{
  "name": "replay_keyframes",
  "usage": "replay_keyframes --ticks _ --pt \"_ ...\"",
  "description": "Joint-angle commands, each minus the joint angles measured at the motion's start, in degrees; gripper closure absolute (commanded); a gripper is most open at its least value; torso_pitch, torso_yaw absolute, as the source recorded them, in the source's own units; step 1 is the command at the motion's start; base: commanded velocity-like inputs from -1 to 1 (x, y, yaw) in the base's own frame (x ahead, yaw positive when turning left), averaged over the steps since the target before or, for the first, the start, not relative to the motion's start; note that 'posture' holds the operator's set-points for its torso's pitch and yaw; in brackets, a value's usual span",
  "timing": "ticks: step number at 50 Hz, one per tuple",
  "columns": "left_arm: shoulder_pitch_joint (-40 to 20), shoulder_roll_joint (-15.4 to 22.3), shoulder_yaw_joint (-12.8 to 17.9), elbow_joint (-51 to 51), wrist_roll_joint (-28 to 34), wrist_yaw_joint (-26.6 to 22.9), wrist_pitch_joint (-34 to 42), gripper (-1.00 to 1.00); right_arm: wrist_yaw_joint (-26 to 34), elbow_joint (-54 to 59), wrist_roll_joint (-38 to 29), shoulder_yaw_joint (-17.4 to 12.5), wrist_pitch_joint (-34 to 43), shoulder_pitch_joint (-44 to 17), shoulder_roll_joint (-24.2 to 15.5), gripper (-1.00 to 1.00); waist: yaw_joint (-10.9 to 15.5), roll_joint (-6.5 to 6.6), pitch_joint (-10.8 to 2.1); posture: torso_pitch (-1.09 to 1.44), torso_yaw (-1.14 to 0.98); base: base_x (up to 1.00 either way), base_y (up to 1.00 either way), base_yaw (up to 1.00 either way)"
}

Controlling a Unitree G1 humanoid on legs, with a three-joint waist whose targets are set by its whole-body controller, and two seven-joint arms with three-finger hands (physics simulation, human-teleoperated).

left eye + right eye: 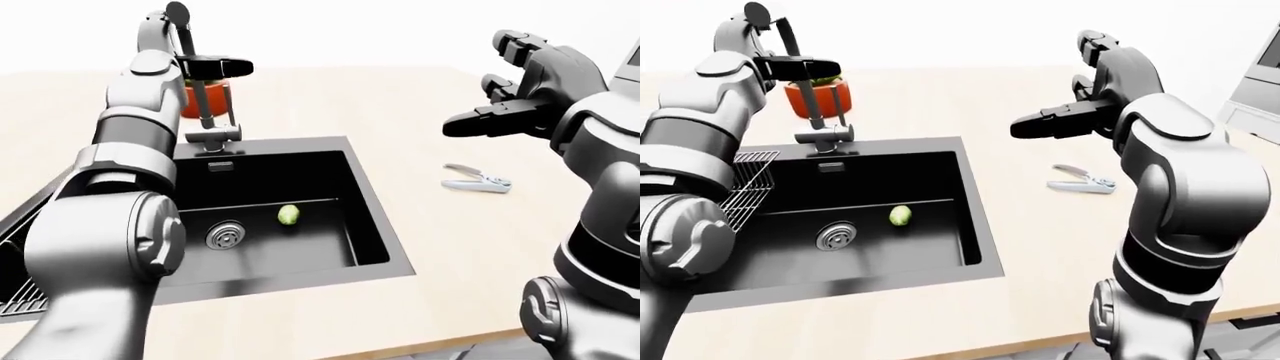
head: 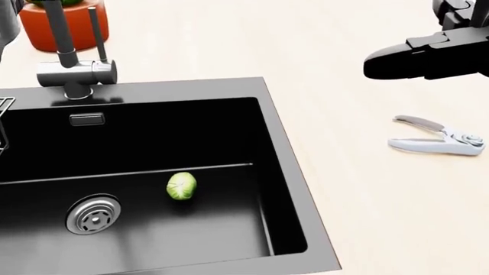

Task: Turn the sink spout to the right.

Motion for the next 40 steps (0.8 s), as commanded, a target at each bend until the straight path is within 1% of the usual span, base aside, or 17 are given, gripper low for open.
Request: replay_keyframes --ticks 1,8,18,40 --pt "-2.6 0.1 -0.2 -2.6 0.2 0.1 -1.8 -1.00 -0.3 -1.1 -0.1 -0.6 -1.7 -1.7 -0.7 -1.00 0.0 0.04 -1.16 -0.27 0.00 0.00 0.00 0.00" --pt "-3.3 -1.2 -0.7 -3.2 0.3 0.1 -1.3 -1.00 -0.3 -1.1 0.1 -0.7 -1.7 -1.7 -1.0 -1.00 0.0 -0.07 -1.11 -0.27 0.00 0.00 0.00 0.00" --pt "-2.9 -4.2 -1.4 -3.9 0.2 0.5 -1.4 -1.00 -0.4 -1.2 0.4 -0.8 -1.5 -1.7 -1.3 -1.00 0.1 -0.29 -1.09 -0.27 0.00 0.00 0.00 0.00" --pt "-3.2 -7.8 -2.6 -5.6 0.3 1.0 -0.6 -1.00 -0.7 -2.2 0.9 -1.3 -1.2 -1.1 -1.5 -1.00 0.1 -0.61 -1.01 -0.27 0.00 0.00 0.00 0.00"
